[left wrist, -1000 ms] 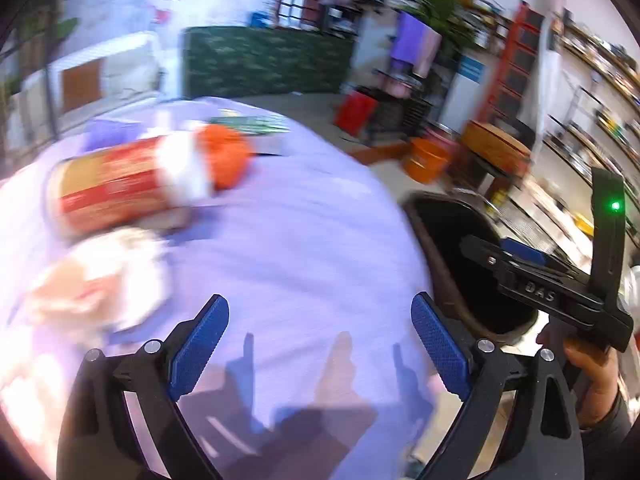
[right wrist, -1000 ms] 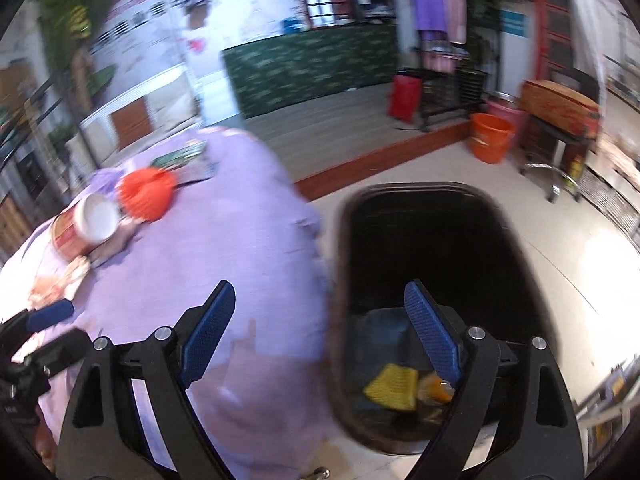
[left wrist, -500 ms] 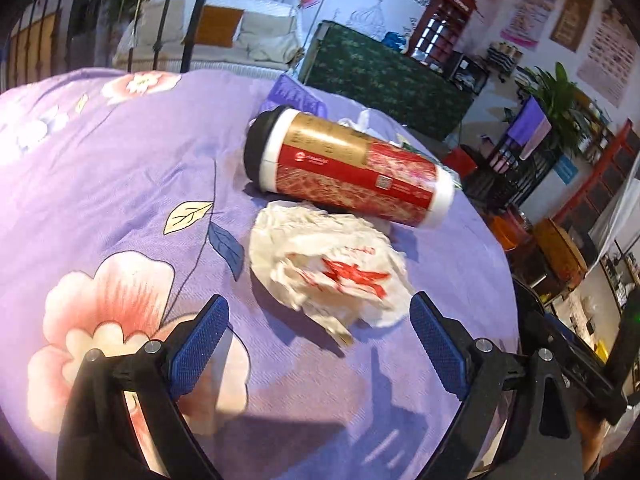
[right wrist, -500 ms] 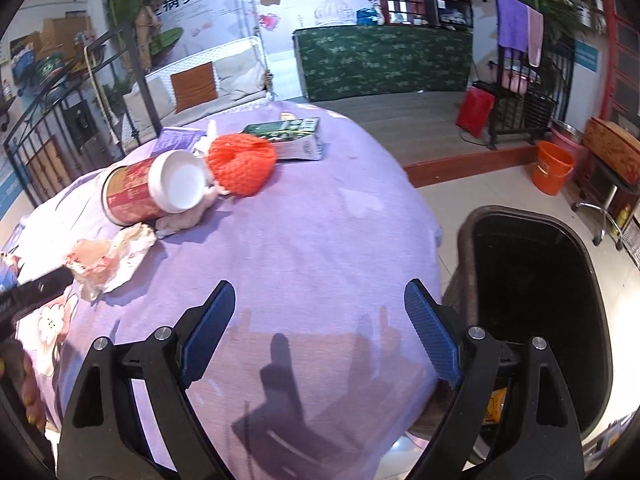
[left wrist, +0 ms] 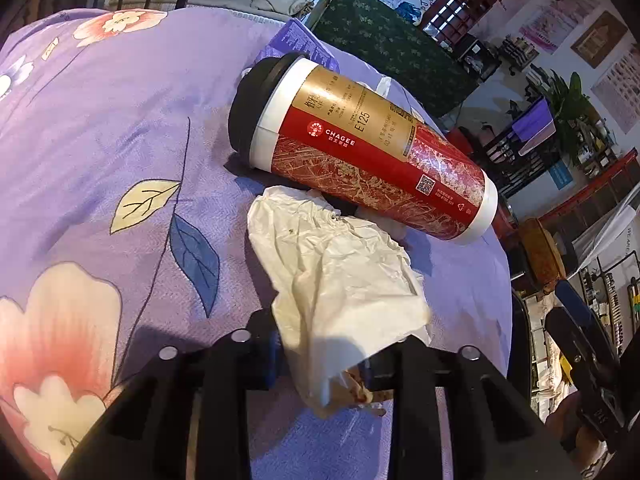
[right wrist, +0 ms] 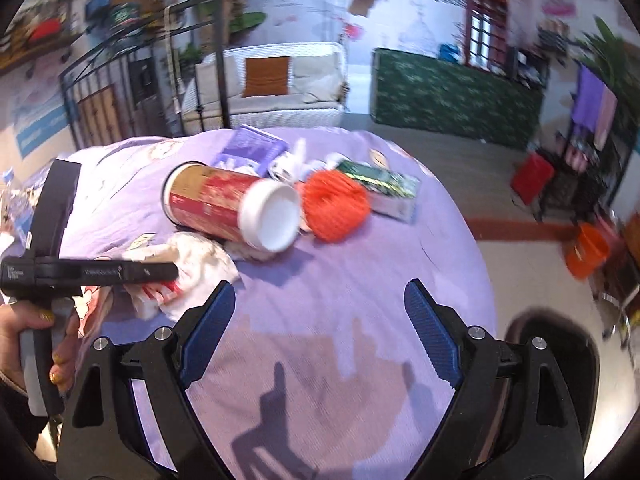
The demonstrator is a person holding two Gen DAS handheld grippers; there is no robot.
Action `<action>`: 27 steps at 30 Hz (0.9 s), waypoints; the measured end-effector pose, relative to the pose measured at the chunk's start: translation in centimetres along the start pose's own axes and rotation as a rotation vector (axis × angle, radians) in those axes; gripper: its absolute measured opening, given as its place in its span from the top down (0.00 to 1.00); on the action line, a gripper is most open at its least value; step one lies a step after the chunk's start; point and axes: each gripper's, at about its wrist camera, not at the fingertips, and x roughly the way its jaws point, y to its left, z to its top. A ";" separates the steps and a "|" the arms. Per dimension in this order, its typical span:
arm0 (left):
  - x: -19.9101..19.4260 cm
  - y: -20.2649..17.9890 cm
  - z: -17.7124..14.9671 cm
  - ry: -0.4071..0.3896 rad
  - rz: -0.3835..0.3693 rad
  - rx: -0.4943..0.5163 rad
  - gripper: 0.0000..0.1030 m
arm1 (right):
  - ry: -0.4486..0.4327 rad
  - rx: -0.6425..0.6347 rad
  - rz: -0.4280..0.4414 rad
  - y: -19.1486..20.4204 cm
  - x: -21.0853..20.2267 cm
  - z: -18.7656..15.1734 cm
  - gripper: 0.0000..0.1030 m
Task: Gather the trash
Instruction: 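Grasp the crumpled white paper with the left tool, then grasp the red CHAGEE paper cup with the right tool and lift it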
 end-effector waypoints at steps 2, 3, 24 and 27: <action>-0.8 0.8 -0.4 -0.014 -0.001 -0.004 0.83 | 0.011 -0.026 0.020 0.7 0.7 0.6 0.17; -1.5 1.0 -0.6 -0.025 0.002 -0.001 0.83 | 0.016 -0.039 0.030 1.1 1.1 0.8 0.17; -8.5 5.5 -1.6 -0.200 0.091 -0.028 0.84 | 0.134 -0.781 -0.167 13.9 12.1 6.1 0.17; -8.4 5.6 -1.8 -0.195 0.091 -0.031 0.84 | 0.152 -0.903 -0.230 14.9 13.3 4.8 0.17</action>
